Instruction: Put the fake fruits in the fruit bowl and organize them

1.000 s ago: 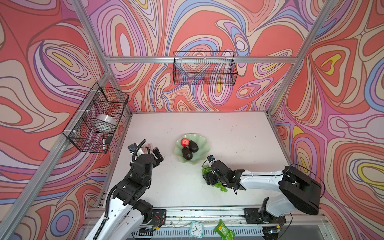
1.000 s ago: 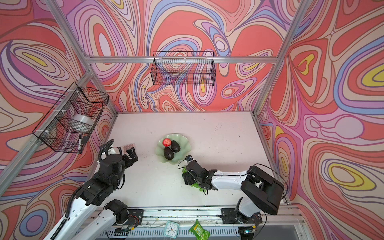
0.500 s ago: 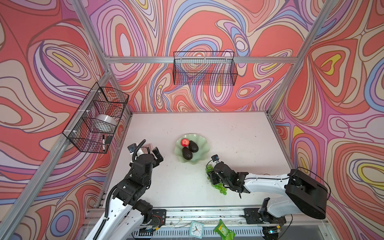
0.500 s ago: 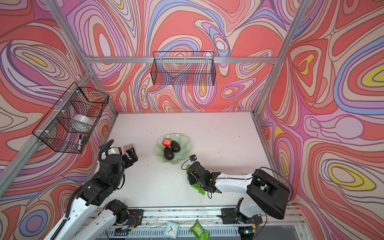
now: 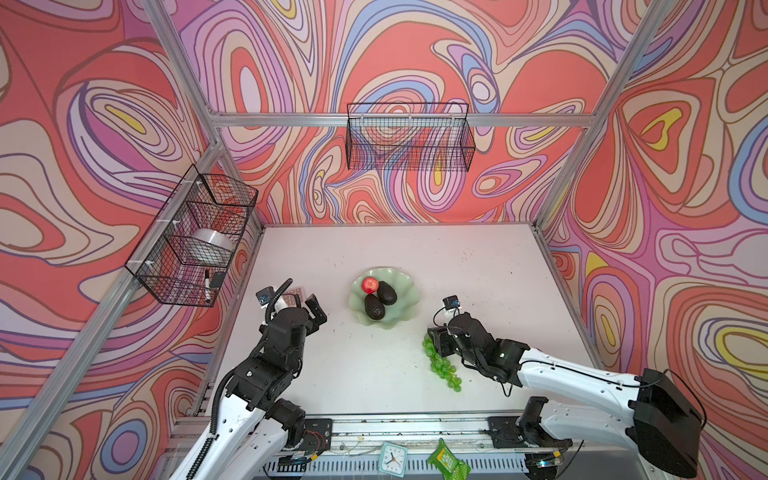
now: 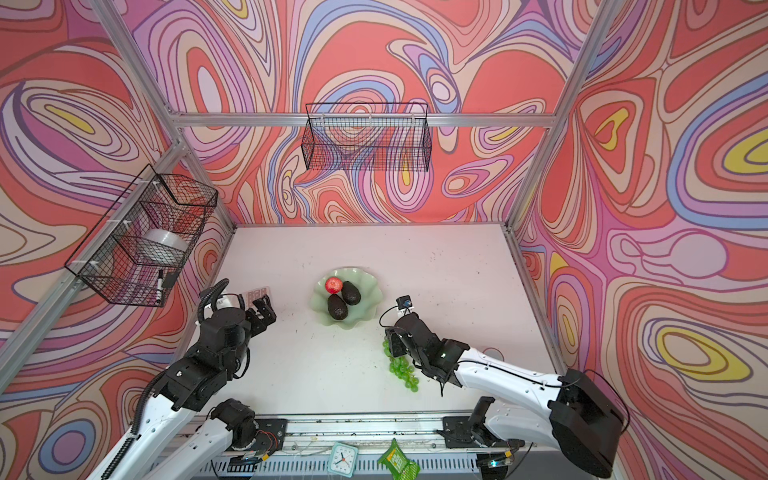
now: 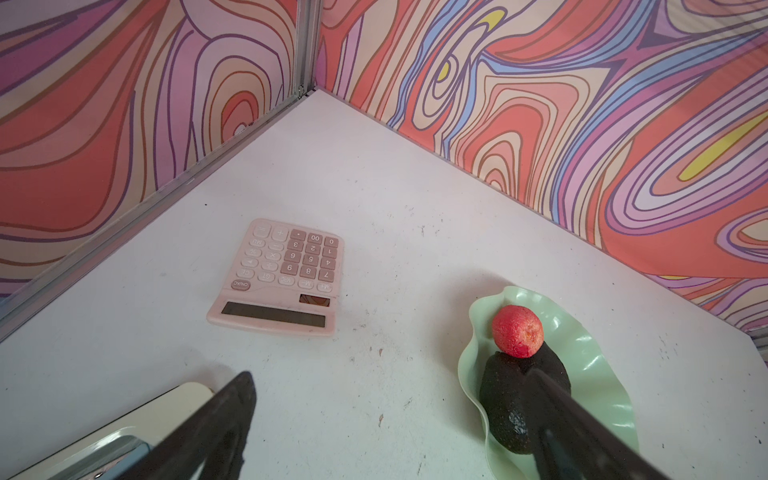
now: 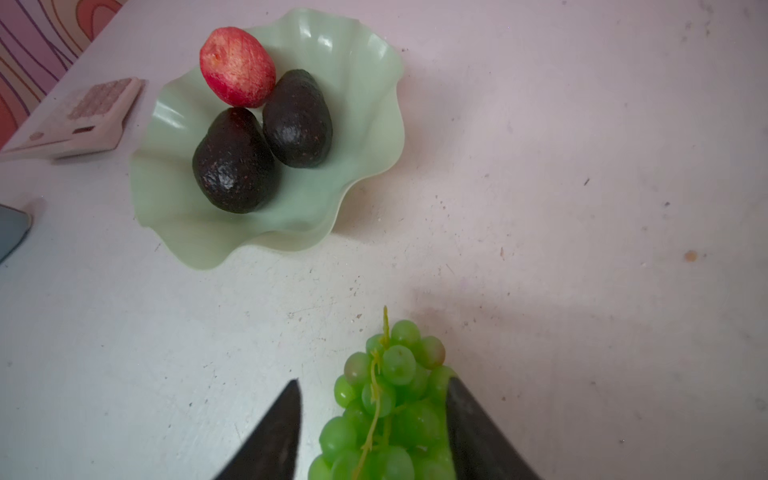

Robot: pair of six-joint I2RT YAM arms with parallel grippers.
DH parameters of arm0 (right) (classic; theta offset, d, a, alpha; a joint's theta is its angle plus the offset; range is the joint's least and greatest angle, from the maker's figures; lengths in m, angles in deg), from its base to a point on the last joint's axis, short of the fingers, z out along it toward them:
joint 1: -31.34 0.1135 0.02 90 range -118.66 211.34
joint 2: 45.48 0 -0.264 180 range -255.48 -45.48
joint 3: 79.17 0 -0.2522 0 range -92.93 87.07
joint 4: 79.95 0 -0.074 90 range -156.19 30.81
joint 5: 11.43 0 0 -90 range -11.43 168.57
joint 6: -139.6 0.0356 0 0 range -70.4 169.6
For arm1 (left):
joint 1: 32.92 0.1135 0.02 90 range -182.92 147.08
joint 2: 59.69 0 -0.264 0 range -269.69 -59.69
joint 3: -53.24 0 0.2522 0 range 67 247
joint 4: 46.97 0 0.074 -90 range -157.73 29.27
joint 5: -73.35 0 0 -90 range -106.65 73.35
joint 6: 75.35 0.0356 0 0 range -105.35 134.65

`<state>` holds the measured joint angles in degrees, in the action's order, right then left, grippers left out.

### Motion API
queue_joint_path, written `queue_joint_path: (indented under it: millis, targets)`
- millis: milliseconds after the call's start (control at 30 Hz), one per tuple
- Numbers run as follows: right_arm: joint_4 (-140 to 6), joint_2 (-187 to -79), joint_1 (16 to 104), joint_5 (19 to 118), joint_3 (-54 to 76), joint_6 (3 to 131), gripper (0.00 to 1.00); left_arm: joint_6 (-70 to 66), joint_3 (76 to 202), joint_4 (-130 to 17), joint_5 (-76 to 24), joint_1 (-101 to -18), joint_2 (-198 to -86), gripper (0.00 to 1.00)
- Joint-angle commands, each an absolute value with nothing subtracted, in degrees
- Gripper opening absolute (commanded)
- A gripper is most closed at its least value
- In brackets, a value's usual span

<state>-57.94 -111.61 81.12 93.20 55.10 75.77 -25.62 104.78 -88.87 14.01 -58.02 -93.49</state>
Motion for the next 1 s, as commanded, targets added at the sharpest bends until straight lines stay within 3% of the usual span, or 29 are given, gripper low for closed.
queue_joint_path:
  millis: [0,133,433,567,800,967]
  targets:
    - [-52.8,-114.9,80.9,91.0,54.5,77.5,0.83,-25.7,105.2,-90.7,14.9,-57.5,-93.0,1.0]
    - [-53.0,-117.0,81.0,90.6,55.9,79.9,0.91,-25.7,105.1,-91.0,15.2,-57.5,-92.6,1.0]
    - [-58.1,-122.7,81.9,91.7,57.3,83.2,0.85,-25.9,104.9,-90.8,15.1,-57.5,-93.1,1.0]
    - [-60.2,-124.7,82.2,92.2,57.4,84.4,0.75,-25.7,104.9,-90.7,15.2,-57.5,-93.0,1.0]
    - [-61.8,-126.1,82.3,92.6,57.3,85.3,0.47,-25.5,105.2,-90.9,15.3,-57.6,-92.9,1.0]
    - [-60.9,-122.5,82.2,94.4,57.0,85.5,0.38,-25.4,105.3,-90.9,15.6,-57.5,-92.9,1.0]
